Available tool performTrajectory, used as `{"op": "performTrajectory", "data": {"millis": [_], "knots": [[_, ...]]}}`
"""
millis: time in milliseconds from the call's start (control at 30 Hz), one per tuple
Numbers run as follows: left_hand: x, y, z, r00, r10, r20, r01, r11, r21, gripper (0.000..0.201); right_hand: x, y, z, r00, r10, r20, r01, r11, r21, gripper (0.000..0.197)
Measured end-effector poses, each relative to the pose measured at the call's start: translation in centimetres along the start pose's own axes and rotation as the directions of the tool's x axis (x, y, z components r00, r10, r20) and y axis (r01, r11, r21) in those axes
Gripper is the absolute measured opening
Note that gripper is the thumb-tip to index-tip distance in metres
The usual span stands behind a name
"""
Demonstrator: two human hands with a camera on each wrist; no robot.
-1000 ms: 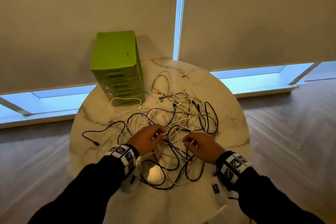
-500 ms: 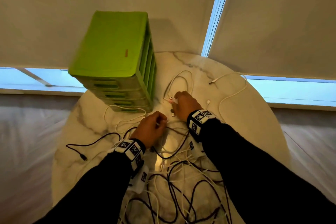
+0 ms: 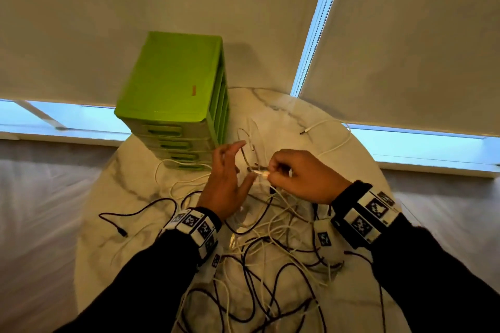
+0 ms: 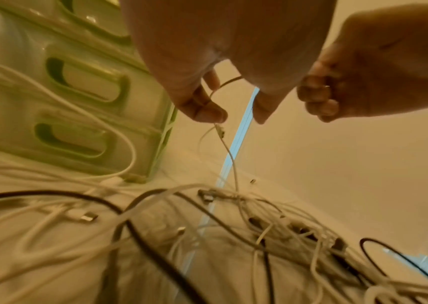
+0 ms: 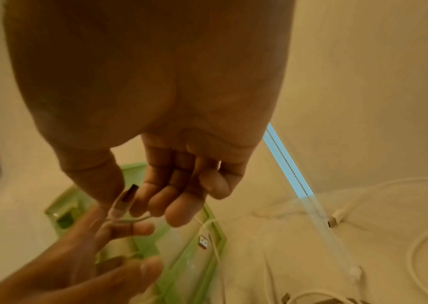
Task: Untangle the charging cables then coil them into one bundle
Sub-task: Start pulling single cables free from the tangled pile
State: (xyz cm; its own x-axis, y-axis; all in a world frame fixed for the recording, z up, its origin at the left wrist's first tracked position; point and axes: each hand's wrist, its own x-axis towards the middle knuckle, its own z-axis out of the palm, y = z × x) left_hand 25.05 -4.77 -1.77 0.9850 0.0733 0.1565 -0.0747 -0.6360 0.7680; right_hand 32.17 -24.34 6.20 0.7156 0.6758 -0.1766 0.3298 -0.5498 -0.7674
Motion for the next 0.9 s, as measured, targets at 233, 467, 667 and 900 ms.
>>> {"op": "performTrajectory", "data": {"millis": [233, 467, 667, 900], "knots": [[-3.7, 2.2, -2.7, 0.988, 0.151, -0.041, -0.138, 0.965, 0.223, 0.041, -5.9, -2.5, 2.8, 0.993, 0.071, -0.097, -0.039, 0.952, 0.305, 0.023], [-10.6, 3.8, -6.5, 0.990, 0.128, 0.056, -0.123, 0.990, -0.075, 0.050, -3.8, -3.3, 12.8, 0.982, -0.131, -0.138, 0.107, 0.980, -0.170, 0.068], [-12.7, 3.8, -10.5, 0.980, -0.163, 0.114, 0.192, 0.629, -0.753, 0.051, -6.2, -3.9, 17.4, 0.988, -0.157, -0.010, 0.155, 0.984, -0.092, 0.034], [-12.0, 1.8, -15.5, 0.923, -0.385, -0.028, 0.164, 0.458, -0.874, 0.052, -11.6, 0.1, 15.3, 1.000, 0.004, -0.002, -0.004, 0.981, -0.194, 0.032]]}}
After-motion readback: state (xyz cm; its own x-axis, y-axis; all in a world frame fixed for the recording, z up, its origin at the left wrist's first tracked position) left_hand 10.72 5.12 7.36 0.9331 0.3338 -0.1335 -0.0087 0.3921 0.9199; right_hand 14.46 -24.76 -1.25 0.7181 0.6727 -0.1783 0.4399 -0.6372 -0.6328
